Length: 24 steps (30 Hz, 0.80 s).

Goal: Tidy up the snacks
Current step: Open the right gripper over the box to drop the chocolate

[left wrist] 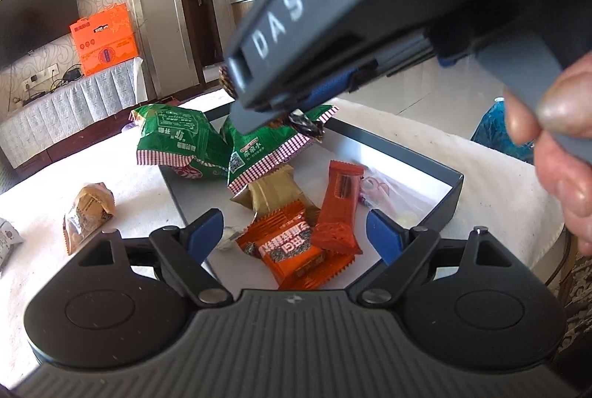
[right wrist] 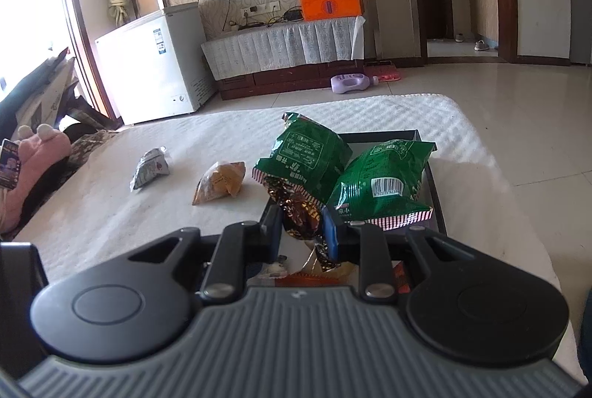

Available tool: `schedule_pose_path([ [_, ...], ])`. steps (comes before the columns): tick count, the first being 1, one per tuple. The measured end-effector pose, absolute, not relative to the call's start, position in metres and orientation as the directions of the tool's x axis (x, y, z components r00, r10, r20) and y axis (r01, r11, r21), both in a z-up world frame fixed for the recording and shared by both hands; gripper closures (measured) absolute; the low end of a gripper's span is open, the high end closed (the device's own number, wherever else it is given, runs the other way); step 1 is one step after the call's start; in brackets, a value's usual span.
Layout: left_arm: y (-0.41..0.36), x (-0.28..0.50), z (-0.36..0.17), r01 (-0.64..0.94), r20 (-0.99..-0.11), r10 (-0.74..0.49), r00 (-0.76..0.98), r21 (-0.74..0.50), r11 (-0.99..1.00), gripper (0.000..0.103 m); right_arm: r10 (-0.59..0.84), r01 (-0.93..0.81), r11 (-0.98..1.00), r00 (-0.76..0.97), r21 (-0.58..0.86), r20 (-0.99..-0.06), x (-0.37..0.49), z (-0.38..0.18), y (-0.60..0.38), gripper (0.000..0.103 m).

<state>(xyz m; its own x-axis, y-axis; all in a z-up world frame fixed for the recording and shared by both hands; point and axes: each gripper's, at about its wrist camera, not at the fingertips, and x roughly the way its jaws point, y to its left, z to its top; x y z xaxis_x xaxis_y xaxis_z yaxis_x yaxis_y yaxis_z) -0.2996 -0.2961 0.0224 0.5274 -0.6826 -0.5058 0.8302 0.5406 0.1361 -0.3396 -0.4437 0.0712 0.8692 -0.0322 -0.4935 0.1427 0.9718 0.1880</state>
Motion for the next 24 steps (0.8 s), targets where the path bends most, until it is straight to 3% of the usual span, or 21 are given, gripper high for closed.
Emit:
schedule_pose_path([
  [24, -0.288, -0.298, 0.025, 0.826, -0.504, -0.679, 0.535, 0.144, 0.545, 0.013, -0.051, 0.164, 0.975, 0.823, 0.15, -0.565, -0.324, 0.055, -0.444, 0.076],
])
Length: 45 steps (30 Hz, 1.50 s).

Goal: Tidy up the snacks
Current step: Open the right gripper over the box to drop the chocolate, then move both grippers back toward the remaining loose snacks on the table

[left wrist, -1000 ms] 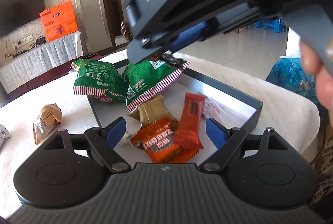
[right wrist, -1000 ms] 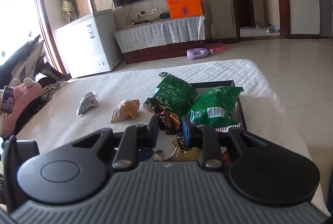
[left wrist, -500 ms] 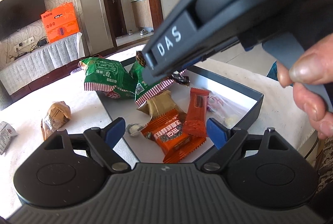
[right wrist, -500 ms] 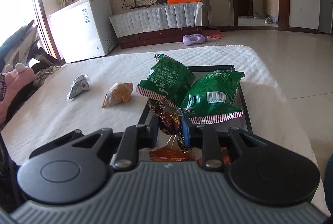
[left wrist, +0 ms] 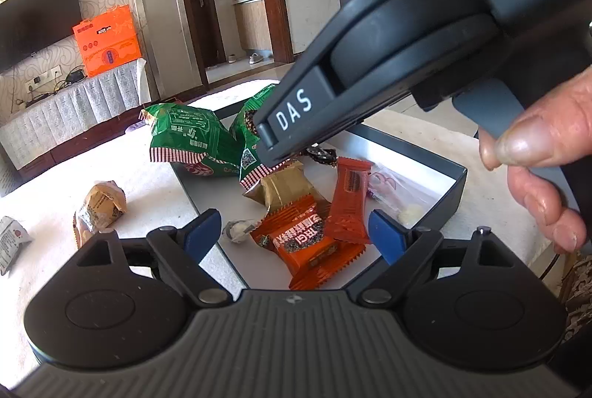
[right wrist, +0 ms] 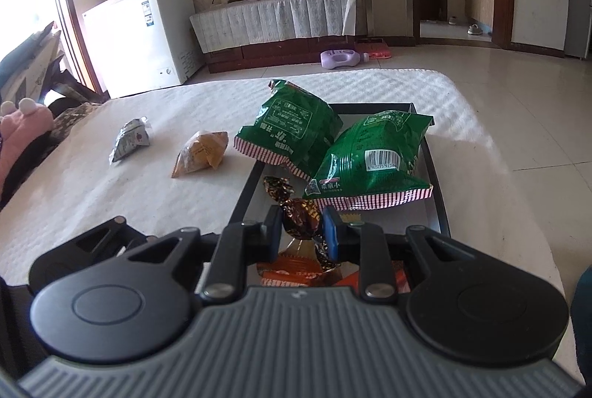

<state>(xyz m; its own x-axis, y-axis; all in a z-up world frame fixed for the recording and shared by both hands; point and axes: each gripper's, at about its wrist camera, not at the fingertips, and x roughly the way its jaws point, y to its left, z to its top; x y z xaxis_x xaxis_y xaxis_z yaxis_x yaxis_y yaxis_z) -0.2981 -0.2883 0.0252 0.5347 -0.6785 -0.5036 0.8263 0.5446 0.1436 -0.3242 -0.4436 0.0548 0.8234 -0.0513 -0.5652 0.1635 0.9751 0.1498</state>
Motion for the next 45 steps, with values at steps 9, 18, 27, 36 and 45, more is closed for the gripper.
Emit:
schedule_pose_path([
  [9, -0.288, -0.298, 0.025, 0.826, -0.504, -0.679, 0.535, 0.144, 0.545, 0.013, -0.041, 0.175, 0.965, 0.834, 0.193, -0.55, -0.327, 0.057, -0.448, 0.073],
  [18, -0.289, -0.298, 0.025, 0.826, -0.503, -0.679, 0.535, 0.145, 0.544, 0.013, -0.042, 0.177, 0.952, 0.883, 0.249, -0.467, -0.339, 0.069, -0.454, 0.068],
  [27, -0.289, -0.298, 0.026, 0.825, -0.502, -0.678, 0.536, 0.144, 0.546, 0.012, -0.058, 0.199, 0.937, 0.899, 0.286, -0.434, -0.343, 0.074, -0.46, 0.059],
  [36, -0.273, -0.28, 0.034, 0.785, -0.481, -0.655, 0.583, 0.127, 0.606, 0.012, -0.037, 0.171, 0.946, 0.9, 0.274, -0.433, -0.337, 0.074, -0.446, 0.059],
  [45, -0.23, -0.243, 0.042, 0.69, -0.47, -0.576, 0.669, 0.106, 0.716, 0.012, 0.013, 0.117, 0.957, 0.897, 0.265, -0.442, -0.314, 0.074, -0.413, 0.059],
])
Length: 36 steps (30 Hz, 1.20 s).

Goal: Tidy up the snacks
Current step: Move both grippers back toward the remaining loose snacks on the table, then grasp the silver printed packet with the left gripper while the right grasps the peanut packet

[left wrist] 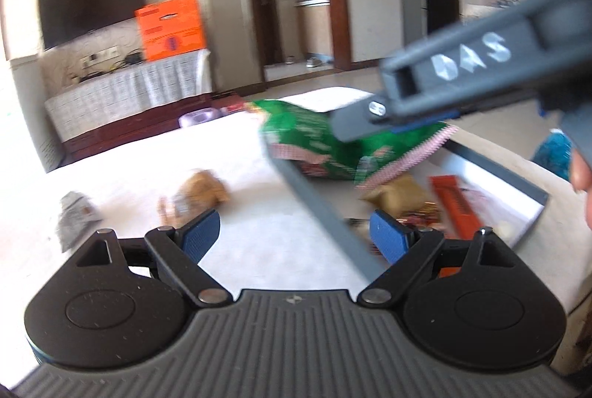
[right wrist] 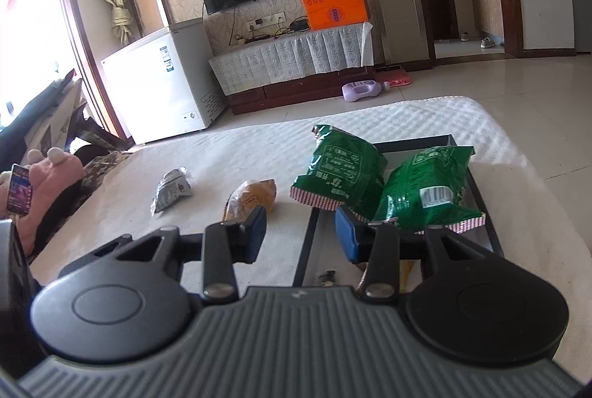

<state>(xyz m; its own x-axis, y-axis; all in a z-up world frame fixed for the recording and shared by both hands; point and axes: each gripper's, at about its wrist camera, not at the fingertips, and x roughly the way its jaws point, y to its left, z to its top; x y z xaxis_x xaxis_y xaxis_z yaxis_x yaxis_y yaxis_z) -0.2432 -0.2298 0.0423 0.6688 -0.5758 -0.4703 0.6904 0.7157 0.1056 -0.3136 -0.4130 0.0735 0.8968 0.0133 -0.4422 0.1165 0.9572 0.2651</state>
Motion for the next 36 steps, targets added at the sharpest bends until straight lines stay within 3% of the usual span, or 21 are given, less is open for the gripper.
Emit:
schedule_pose_path([
  [13, -0.142, -0.151, 0.042, 0.47, -0.468, -0.37, 0.803, 0.114, 0.875, 0.011, 0.112, 0.057, 0.943, 0.876, 0.329, -0.47, -0.271, 0.06, -0.365, 0.059],
  [21, -0.11, -0.089, 0.029, 0.376, -0.465, -0.286, 0.838, 0.112, 0.92, 0.008, 0.068, 0.092, 0.955, 0.857, 0.281, -0.51, -0.24, 0.046, -0.342, 0.058],
  [23, -0.111, -0.073, 0.026, 0.385, -0.476, -0.292, 0.829, 0.109, 0.916, 0.008, 0.05, 0.104, 0.958, 0.857, 0.267, -0.513, -0.234, 0.043, -0.341, 0.057],
  [26, -0.115, -0.051, 0.021, 0.404, -0.48, -0.306, 0.823, 0.113, 0.908, 0.008, 0.02, 0.151, 0.946, 0.856, 0.287, -0.517, -0.224, 0.039, -0.347, 0.046],
  [36, -0.127, 0.018, 0.007, 0.493, -0.545, -0.365, 0.755, 0.104, 0.864, 0.006, 0.003, 0.218, 0.921, 0.825, 0.324, -0.565, -0.182, 0.014, -0.355, 0.041],
])
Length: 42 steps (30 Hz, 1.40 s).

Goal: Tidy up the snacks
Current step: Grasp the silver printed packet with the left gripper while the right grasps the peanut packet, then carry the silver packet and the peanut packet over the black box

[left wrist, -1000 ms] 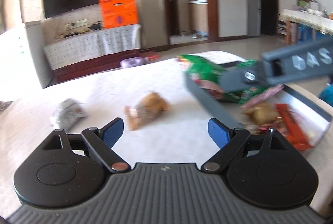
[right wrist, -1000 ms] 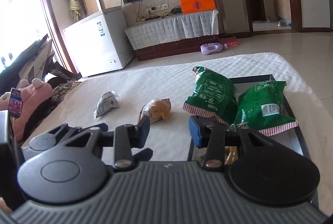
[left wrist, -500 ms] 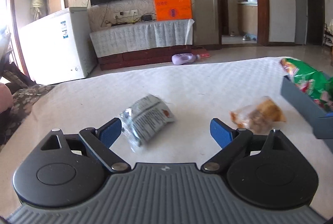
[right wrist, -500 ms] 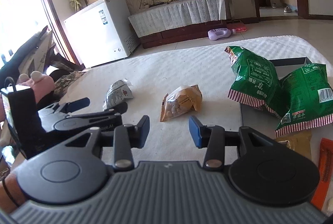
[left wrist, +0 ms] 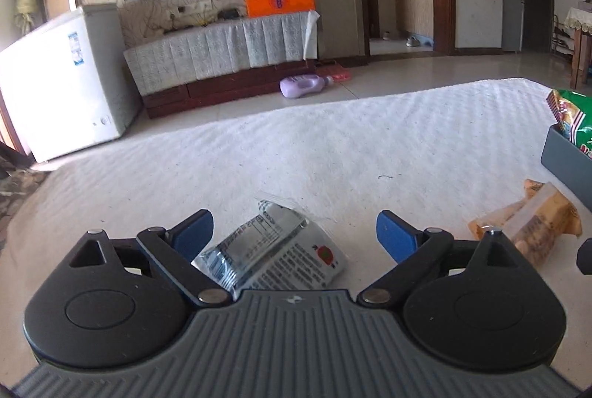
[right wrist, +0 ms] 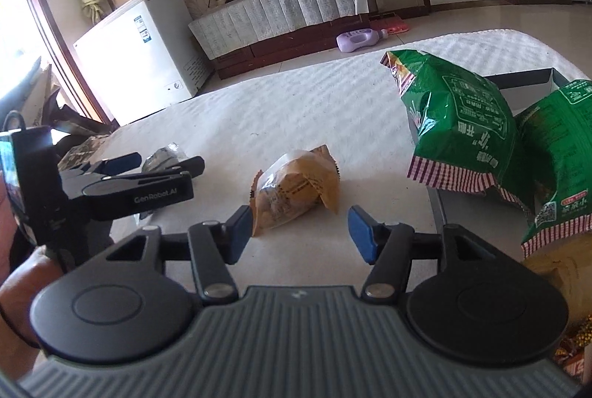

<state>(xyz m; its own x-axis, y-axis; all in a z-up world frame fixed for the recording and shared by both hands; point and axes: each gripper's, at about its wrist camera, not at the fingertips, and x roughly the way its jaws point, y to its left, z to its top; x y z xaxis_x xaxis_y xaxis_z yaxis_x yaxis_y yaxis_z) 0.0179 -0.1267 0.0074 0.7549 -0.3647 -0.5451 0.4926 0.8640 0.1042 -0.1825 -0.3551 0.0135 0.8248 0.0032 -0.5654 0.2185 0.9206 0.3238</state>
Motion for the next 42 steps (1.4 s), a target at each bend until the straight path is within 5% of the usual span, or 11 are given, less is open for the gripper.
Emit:
schedule_pose_path([
  [6, -0.132, 0.043, -0.003, 0.528, -0.643, -0.369, 0.671, 0.066, 0.847, 0.0, -0.025, 0.251, 0.917, 0.811, 0.309, -0.585, -0.161, 0.006, -0.354, 0.038],
  [15, -0.138, 0.034, -0.005, 0.549, -0.633, -0.376, 0.676, 0.093, 0.83, 0.001, -0.084, 0.27, 0.934, 0.804, 0.235, -0.588, -0.131, -0.002, -0.345, 0.027],
  [19, -0.138, 0.027, -0.004, 0.58, -0.616, -0.414, 0.671, 0.087, 0.81, 0.021, -0.063, 0.216, 0.957, 0.808, 0.196, -0.586, -0.124, -0.002, -0.338, 0.032],
  [20, -0.138, 0.025, -0.003, 0.589, -0.611, -0.423, 0.669, 0.089, 0.803, 0.024, -0.042, 0.193, 0.961, 0.809, 0.196, -0.587, -0.124, -0.001, -0.336, 0.043],
  [25, -0.141, 0.011, -0.002, 0.604, -0.592, -0.434, 0.679, 0.115, 0.789, 0.046, -0.014, 0.136, 0.978, 0.802, 0.159, -0.597, -0.129, 0.006, -0.329, 0.048],
  [42, -0.144, -0.055, 0.006, 0.56, -0.592, -0.392, 0.704, 0.125, 0.819, 0.051, 0.041, 0.066, 0.983, 0.829, 0.172, -0.557, -0.217, 0.045, -0.334, 0.05],
])
